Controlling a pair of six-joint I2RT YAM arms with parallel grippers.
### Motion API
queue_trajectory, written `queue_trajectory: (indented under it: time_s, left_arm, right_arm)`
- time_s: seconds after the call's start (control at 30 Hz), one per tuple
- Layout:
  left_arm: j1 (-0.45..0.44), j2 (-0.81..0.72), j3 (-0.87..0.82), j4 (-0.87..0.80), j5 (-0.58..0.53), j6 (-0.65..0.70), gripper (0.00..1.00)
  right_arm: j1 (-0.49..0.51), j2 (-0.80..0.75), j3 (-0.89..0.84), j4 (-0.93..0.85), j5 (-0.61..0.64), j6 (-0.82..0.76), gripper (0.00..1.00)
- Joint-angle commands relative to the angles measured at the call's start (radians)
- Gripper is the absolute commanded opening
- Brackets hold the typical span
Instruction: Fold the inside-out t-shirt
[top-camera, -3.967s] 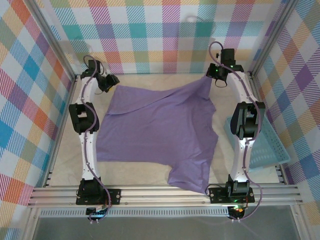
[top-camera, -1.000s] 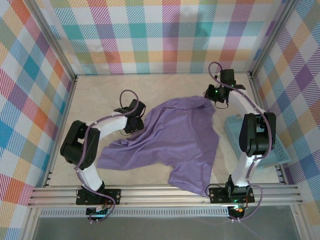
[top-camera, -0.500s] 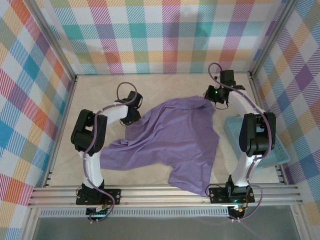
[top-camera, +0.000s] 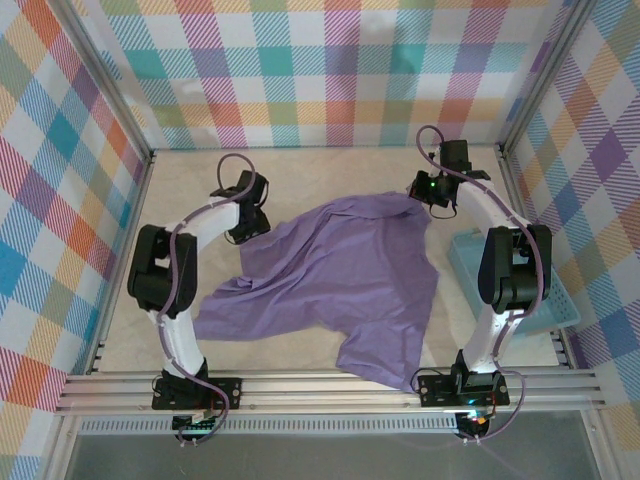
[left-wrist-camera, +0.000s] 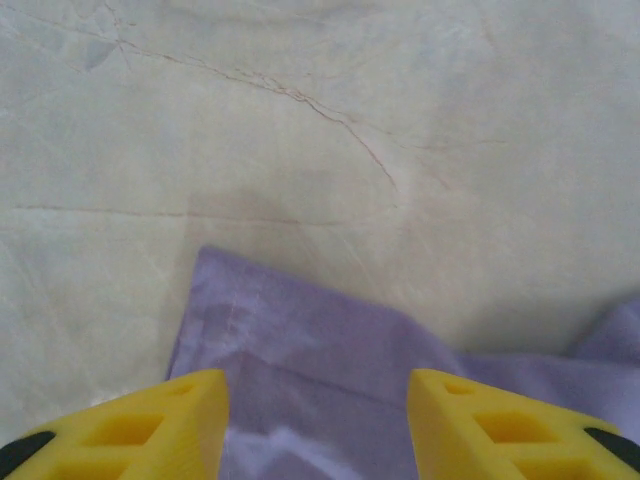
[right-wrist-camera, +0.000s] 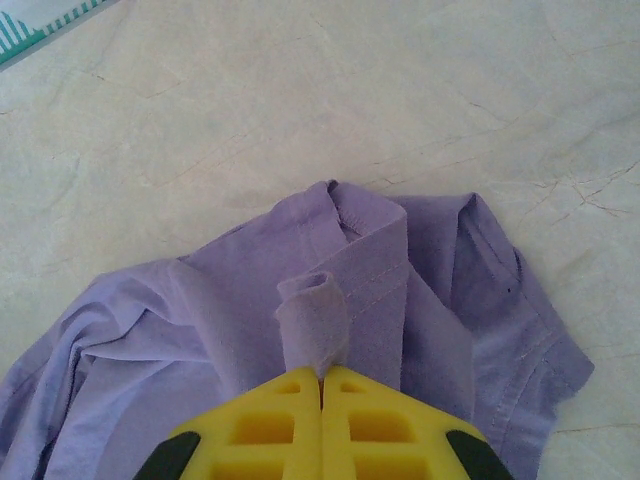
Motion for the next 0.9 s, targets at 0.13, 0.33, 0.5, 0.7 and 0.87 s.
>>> queue_trajectory:
  time_s: [0.13,0.33,0.5,0.7,0.87]
  left_arm:
    - [0.026,-0.057,-0.121,0.030,0.129,-0.036,0.50]
    - [0.061,-0.045,-0.136,0.046,0.152,0.000,0.50]
    - [0.087,-0.016,-0.128,0.059,0.142,0.043,0.51]
    - [0.096,0.021,-0.088,0.048,0.128,0.067,0.51]
    - [0.105,0.042,-0.072,0.043,0.108,0.071,0.50]
  right_arm:
    - [0.006,-0.026,-0.005,-0.005,0.000,-0.010,0.00]
    - [0.008,-0.023,-0.005,-0.003,0.000,-0.008,0.00]
    - [0.008,-0.022,-0.009,-0.004,0.002,-0.009,0.00]
    - [0.007,-0.020,-0.007,-0.008,0.004,-0.010,0.00]
    - [0.007,-0.014,-0.007,-0.007,0.004,-0.012,0.00]
